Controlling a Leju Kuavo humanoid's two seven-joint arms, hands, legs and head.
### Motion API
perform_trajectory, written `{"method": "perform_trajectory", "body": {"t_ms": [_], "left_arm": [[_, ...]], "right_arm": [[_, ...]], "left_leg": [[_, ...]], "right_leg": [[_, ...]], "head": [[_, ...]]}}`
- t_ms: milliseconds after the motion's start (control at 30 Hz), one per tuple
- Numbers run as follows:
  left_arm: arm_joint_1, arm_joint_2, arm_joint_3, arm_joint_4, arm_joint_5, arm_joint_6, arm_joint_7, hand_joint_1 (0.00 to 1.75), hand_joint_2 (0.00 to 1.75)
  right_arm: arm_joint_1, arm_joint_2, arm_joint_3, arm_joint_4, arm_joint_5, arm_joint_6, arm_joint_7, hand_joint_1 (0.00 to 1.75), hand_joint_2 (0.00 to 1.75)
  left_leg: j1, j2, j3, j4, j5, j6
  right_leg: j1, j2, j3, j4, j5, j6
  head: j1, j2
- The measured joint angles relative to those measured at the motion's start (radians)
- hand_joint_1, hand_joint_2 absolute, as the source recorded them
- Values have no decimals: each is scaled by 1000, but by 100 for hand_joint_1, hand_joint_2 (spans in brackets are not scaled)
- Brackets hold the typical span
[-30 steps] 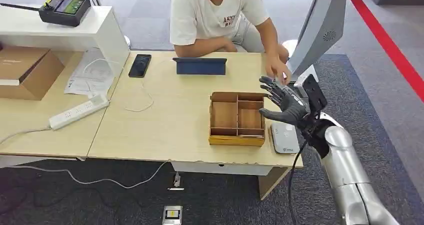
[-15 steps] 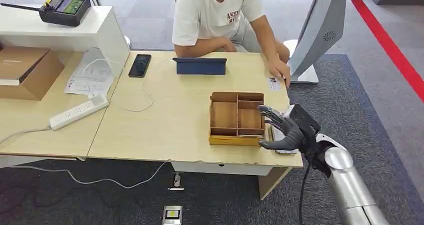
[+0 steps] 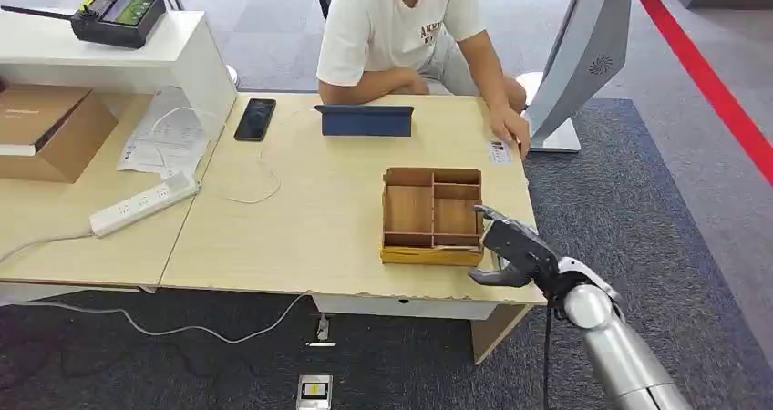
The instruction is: Pass the card to the sensor for recognition and then transmit it.
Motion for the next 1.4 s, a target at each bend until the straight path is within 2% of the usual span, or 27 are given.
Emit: {"method": "perform_trajectory", "body": {"t_ms": [467,733,900,1100,1233,1400], "left_arm": [[0,-3,0,0,-3,0,-5,0,0],[0,-4,-1,0,-19,9,-16,0,0],[0,-4,-1,0,-21,18,-21,0,0],[0,-3,-1,0,-19,27,-30,0,0],[0,-3,-1,0,-19,27,-32,0,0],[0,-4,-1,0,-17,30,-32,0,0]], "right_arm": [[-8,42,16,9,127,-141,-35,0,175],[3,48,34,-24,304,-257,-125,0,175],[26,45,65,-85,430,-320,-141,0,175],[48,40,103,-128,481,-384,-161,0,175],[48,40,127,-127,515,-430,-161,0,175],[49,48,162,-113,610,-546,-104,0,175]], "left_leg": [[0,0,0,0,0,0],[0,0,0,0,0,0],[0,0,0,0,0,0],[0,0,0,0,0,0],[0,0,0,0,0,0],[0,0,0,0,0,0]], "right_leg": [[0,0,0,0,0,0],[0,0,0,0,0,0],[0,0,0,0,0,0],[0,0,0,0,0,0],[0,0,0,0,0,0],[0,0,0,0,0,0]], "head": [[0,0],[0,0],[0,0],[0,0],[0,0],[0,0]]}}
